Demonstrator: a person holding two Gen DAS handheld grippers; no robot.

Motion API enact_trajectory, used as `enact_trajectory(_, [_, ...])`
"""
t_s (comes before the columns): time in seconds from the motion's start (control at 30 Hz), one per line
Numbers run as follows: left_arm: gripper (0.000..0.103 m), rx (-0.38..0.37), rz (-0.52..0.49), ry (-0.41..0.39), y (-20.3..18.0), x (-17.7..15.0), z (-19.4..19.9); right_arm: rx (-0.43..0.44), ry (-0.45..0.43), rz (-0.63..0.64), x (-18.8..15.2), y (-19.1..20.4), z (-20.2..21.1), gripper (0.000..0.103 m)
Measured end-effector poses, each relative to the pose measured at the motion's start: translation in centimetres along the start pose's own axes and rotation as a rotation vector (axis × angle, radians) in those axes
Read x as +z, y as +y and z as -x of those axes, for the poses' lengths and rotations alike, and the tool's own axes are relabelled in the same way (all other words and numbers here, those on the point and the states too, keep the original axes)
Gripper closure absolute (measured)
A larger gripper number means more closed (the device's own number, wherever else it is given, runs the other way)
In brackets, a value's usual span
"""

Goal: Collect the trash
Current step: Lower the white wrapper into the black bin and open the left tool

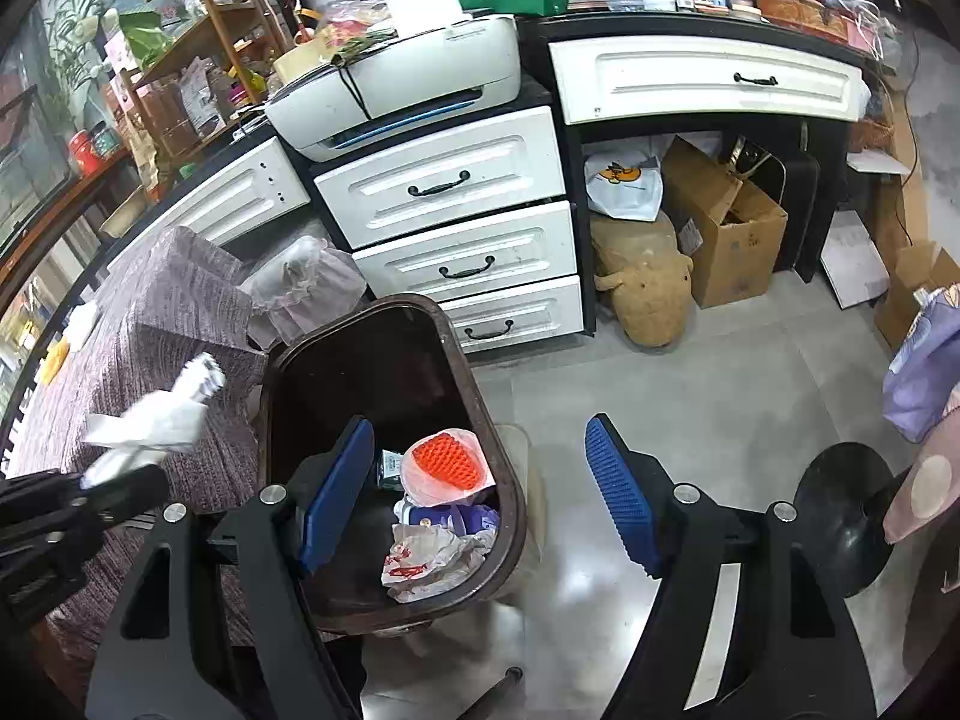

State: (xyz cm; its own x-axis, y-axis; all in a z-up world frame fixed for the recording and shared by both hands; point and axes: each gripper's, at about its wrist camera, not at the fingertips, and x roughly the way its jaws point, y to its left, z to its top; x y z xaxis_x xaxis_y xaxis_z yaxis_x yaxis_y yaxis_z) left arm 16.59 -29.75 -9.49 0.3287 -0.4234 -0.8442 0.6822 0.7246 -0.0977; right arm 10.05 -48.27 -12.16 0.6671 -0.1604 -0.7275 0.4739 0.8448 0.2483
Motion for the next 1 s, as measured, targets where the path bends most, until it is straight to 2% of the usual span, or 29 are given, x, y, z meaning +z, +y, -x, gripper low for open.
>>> enact_trajectory(0.3, [0.093, 0.000, 0.001, 0.097, -0.5, 0.3, -4.3, -0.008, 0.008, -0.004, -0.4, -0.7, -0.3, 0.030])
enact_trajectory(0.63, [0.092, 0.029, -0.025, 0.124, -0.3, 1.3, -7.1, -0.024, 0.022, -0.032, -0.7, -1.9, -0.7, 0.030])
enact_trajectory(0.7, [0.085, 0.035, -0.025, 0.137, -0.2, 1.2, -7.6, -0.026, 0.027, -0.033, -0.8, -1.9, -0.9, 0.030])
enact_trajectory(0.73, [0.070, 0.032, -0.020, 0.142, -0.2, 1.1, -7.7, -0.027, 0.028, -0.034, -0.7, -1.9, -0.9, 0.030])
enact_trajectory(0.77, [0.048, 0.026, -0.015, 0.140, -0.1, 1.1, -7.7, -0.028, 0.029, -0.034, -0.8, -1.9, -0.9, 0.030])
enact_trajectory(0.83, [0.034, 0.017, -0.010, 0.116, 0.0, 1.0, -7.3, -0.030, 0.030, -0.036, -0.8, -2.0, -1.0, 0.029])
enact_trajectory(1.0, [0.028, 0.021, -0.036, 0.092, -0.4, 1.0, -6.4, -0.030, 0.033, -0.037, -0.8, -1.8, -1.0, 0.029])
